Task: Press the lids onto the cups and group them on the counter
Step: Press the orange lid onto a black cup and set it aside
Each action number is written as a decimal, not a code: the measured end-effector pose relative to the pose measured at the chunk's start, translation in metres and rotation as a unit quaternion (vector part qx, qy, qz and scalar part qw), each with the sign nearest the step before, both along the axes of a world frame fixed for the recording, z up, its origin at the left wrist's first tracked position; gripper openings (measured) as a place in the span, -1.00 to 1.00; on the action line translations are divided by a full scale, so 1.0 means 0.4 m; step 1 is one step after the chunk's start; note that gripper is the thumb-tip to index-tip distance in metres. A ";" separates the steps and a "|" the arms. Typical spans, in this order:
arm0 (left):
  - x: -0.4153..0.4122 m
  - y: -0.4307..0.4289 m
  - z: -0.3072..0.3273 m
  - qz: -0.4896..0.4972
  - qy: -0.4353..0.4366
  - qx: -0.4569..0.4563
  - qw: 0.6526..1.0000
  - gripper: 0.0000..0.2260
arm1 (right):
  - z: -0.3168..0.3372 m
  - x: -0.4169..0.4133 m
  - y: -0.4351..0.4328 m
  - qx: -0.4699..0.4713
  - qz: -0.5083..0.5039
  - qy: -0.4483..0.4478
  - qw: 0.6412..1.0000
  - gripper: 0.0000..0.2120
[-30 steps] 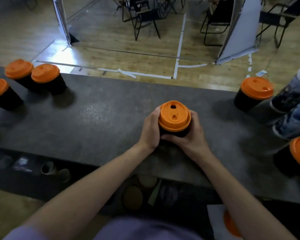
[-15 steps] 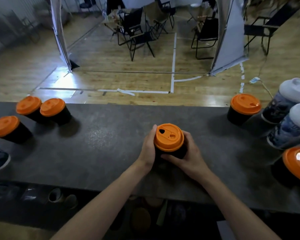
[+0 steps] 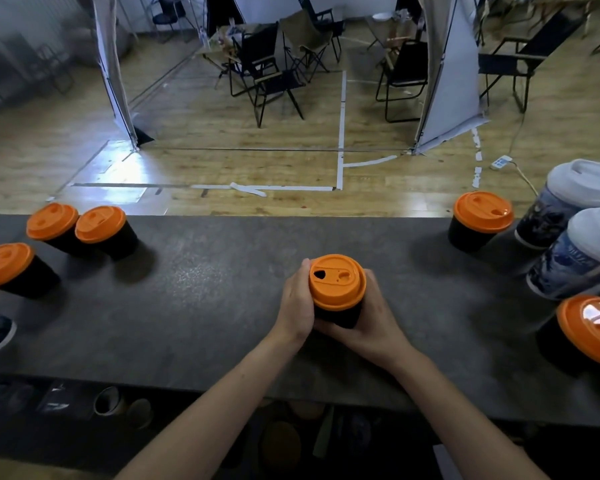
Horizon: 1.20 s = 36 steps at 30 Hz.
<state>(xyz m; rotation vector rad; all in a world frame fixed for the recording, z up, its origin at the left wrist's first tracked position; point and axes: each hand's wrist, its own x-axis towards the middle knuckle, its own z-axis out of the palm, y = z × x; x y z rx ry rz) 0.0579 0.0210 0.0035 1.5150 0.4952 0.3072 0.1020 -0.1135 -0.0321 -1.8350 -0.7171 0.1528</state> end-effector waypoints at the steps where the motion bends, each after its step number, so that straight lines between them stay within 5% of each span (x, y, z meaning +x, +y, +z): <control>1: -0.005 -0.001 -0.003 0.018 -0.006 0.005 1.000 -0.53 | -0.001 -0.002 0.002 -0.001 -0.004 -0.002 1.000 -0.16; 8: 0.013 0.025 0.013 -0.069 0.012 -0.013 0.997 -0.48 | -0.005 0.006 -0.005 0.007 -0.004 0.008 1.000 -0.22; 13: -0.007 -0.005 0.001 -0.011 -0.002 0.002 1.000 -0.54 | -0.007 0.005 0.001 -0.002 -0.005 -0.011 1.000 -0.12; 19: 0.010 0.020 -0.001 -0.076 0.011 -0.046 0.996 -0.51 | -0.012 0.010 -0.005 0.007 -0.026 0.001 1.000 -0.27; 25: -0.011 -0.020 -0.028 -0.009 -0.045 0.009 0.999 -0.47 | -0.010 0.004 -0.003 0.006 -0.021 -0.004 1.000 -0.18; 31: 0.016 0.025 -0.008 -0.088 -0.015 0.003 0.996 -0.50 | -0.011 0.011 -0.007 -0.003 0.000 -0.001 1.000 -0.23; 36: -0.007 -0.005 -0.023 -0.017 -0.033 -0.001 0.999 -0.55 | -0.003 0.001 0.000 -0.002 -0.007 -0.006 1.000 -0.20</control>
